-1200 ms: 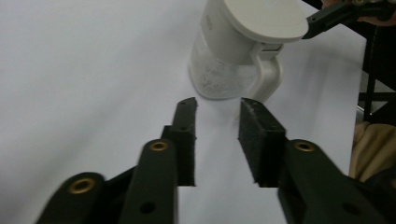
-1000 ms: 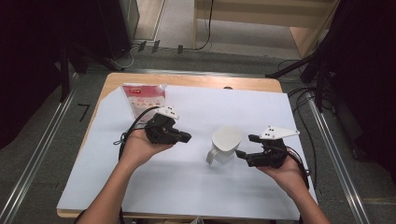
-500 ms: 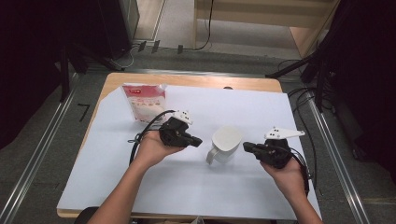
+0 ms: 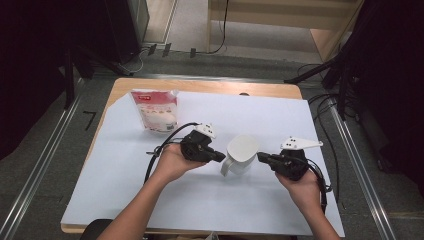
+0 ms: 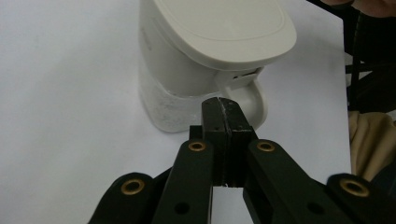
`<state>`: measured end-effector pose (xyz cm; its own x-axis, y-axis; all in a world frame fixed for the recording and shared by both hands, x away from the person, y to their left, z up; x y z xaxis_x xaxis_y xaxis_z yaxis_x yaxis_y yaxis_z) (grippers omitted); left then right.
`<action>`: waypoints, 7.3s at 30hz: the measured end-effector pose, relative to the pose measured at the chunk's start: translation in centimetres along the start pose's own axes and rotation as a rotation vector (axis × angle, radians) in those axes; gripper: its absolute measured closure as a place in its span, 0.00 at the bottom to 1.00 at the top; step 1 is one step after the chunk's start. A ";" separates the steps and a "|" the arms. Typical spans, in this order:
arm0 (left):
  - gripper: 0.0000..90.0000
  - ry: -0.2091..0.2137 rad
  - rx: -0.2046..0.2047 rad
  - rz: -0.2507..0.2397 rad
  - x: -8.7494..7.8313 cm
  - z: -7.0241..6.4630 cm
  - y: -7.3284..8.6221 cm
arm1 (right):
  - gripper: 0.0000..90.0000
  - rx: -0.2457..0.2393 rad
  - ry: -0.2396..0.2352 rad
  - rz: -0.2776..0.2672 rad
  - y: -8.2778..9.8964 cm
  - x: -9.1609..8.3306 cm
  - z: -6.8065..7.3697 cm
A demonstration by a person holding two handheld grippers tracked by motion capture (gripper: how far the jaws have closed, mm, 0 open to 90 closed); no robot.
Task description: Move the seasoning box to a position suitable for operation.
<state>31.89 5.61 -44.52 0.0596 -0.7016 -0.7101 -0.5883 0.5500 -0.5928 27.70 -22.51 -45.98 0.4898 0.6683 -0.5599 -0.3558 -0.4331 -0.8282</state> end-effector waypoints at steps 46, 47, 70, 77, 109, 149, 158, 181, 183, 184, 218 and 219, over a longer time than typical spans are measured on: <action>1.00 -0.012 -0.021 -0.022 2.4 -2.0 -0.3 | 1.00 0.044 0.039 0.001 -1.2 3.4 -1.8; 1.00 -0.014 -0.021 -0.022 2.5 -2.2 -0.3 | 1.00 0.054 0.037 0.004 -1.3 3.4 -1.8; 0.96 0.044 -0.007 -0.021 1.4 -2.2 0.1 | 1.00 0.052 0.008 -0.026 -2.0 3.4 -1.5; 0.68 0.049 -0.018 -0.037 -0.7 -1.2 0.5 | 1.00 0.050 -0.007 -0.041 -1.9 1.9 -0.7; 0.44 -0.029 -0.042 -0.121 -5.1 1.8 1.2 | 1.00 -0.029 -0.082 0.003 -0.5 2.5 5.5; 0.46 -0.037 -0.048 -0.142 -4.4 2.3 1.1 | 1.00 0.043 0.013 0.057 1.0 1.9 1.6; 0.45 -0.026 -0.038 -0.139 -4.1 2.2 1.1 | 1.00 0.070 0.044 0.051 1.2 1.4 0.2; 0.41 -0.028 -0.041 -0.142 -3.8 2.1 1.0 | 1.00 0.092 0.053 0.055 0.8 1.9 -2.8; 0.41 -0.034 -0.043 -0.140 -3.9 2.1 1.1 | 1.00 0.086 0.032 0.054 0.7 1.6 -2.8; 0.41 -0.032 -0.042 -0.141 -3.9 2.1 1.1 | 1.00 0.080 0.032 0.050 0.7 1.3 -2.9; 0.24 0.015 0.111 -0.046 -2.6 3.4 -4.6 | 1.00 0.085 0.021 0.040 -1.3 0.4 -6.7; 0.20 0.017 0.115 -0.048 -2.4 3.4 -4.7 | 1.00 0.084 0.015 0.044 -1.3 0.5 -6.6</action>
<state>37.24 6.20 -41.32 0.0711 -0.7352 -0.6741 -0.4884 0.5636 -0.6662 33.68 -25.59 -45.37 0.4841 0.6401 -0.5966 -0.4426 -0.4091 -0.7980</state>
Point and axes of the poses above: each handheld gripper's, and its own axes: x roughly forward along the jaws, y roughly out of its underside, z roughly to its left, the point moved 1 cm from there along x, roughly forward along the jaws, and after that the axes turned 13 degrees about -x, right-handed, at the moved point
